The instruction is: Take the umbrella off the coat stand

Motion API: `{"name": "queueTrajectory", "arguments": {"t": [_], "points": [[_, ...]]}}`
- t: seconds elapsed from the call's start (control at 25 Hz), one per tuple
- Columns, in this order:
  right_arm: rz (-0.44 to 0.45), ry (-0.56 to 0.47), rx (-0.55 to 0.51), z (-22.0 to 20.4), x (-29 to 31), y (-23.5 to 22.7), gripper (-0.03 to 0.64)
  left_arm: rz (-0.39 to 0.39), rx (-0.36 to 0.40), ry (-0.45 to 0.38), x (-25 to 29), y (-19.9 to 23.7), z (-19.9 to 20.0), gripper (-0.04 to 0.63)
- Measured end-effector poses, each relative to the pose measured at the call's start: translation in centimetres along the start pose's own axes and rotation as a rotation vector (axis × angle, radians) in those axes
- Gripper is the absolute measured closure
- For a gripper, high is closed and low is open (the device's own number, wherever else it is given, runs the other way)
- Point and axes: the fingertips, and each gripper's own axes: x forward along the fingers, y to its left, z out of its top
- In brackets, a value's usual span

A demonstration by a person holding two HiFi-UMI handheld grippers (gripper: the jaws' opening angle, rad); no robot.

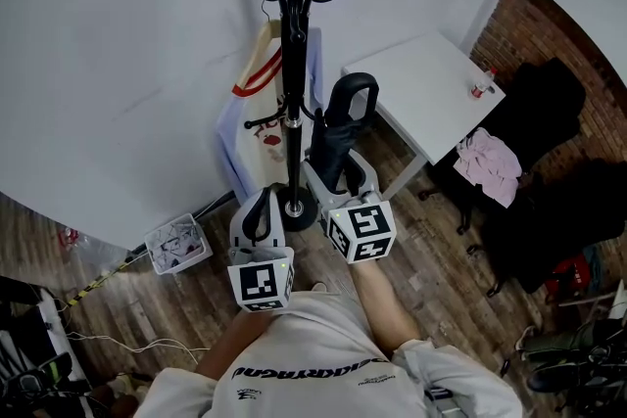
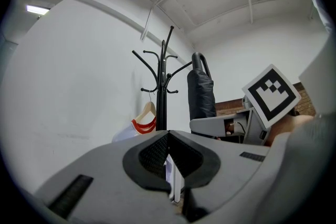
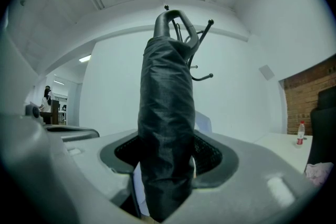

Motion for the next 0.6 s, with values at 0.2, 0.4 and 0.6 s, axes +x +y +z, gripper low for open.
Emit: {"name": "queueTrajectory", "arguments": {"t": [0.2, 0.4, 0.6], "points": [[0.002, 0.003, -0.002, -0.9, -1.1, 0.5, 0.344, -0.009, -0.004, 0.003, -0.3, -0.2, 0.0, 0.598], [0.0, -0.01, -0.024, -1.3, -1.8, 1.2, 0.344, -0.011, 0.0, 0.003, -0.4, -0.1, -0.1, 0.598], [0.003, -0.008, -0.024, -1.5, -2.5, 1.4, 0.344, -0.016, 0.004, 0.008, -0.2, -0.2, -0.2, 0.598]]}}
